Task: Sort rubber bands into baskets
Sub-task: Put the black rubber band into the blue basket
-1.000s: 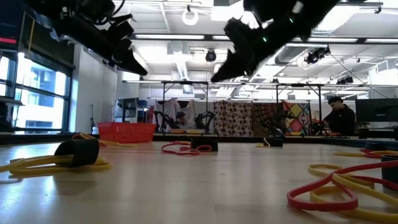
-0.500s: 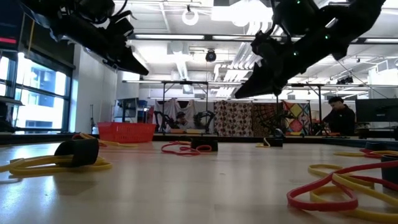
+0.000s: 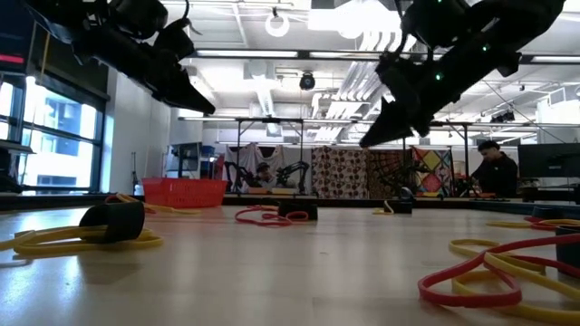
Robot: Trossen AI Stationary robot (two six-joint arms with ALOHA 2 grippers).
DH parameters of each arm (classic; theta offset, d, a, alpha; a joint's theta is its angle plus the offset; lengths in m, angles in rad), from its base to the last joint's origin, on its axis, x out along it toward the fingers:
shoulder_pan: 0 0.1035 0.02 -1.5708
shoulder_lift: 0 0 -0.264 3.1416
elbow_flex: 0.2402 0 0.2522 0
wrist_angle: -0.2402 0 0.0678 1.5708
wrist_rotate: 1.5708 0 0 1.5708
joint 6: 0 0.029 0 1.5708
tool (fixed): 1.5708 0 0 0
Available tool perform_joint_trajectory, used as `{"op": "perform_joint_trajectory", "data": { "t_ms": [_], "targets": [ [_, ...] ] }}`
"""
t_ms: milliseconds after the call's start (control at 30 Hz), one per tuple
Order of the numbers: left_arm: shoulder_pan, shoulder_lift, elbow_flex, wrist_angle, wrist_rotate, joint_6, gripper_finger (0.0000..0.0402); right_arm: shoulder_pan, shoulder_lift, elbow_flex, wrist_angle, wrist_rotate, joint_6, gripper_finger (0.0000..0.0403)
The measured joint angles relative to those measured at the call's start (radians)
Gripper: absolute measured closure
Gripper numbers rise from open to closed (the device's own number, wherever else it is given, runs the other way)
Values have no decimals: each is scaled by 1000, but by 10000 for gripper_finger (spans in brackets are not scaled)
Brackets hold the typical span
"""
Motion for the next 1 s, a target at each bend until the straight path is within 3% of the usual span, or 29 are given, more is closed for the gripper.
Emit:
{"op": "perform_joint_trajectory", "data": {
  "t_ms": [233, 467, 633, 800, 900, 1000],
  "targets": [
    [0, 4, 0, 28, 10, 8, 367, -58, 0, 0, -193, 48, 99, 385],
    [1, 65, 0, 66, 259, 42, 367, -144, 0, 0, -317, 62, 93, 307],
    [0, 129, 0, 128, 282, 41, 367, -219, 1, 0, -341, 64, 36, 265],
    [-9, 154, 0, 182, 338, 68, 367, -293, 2, 0, -342, 54, -52, 254],
    [-24, 160, -41, 306, 456, 64, 367, -327, 3, 0, -341, 26, -94, 253],
    [-41, 161, -125, 477, 467, 17, 367, -347, 3, 0, -339, 12, -108, 253]
  ]
}}
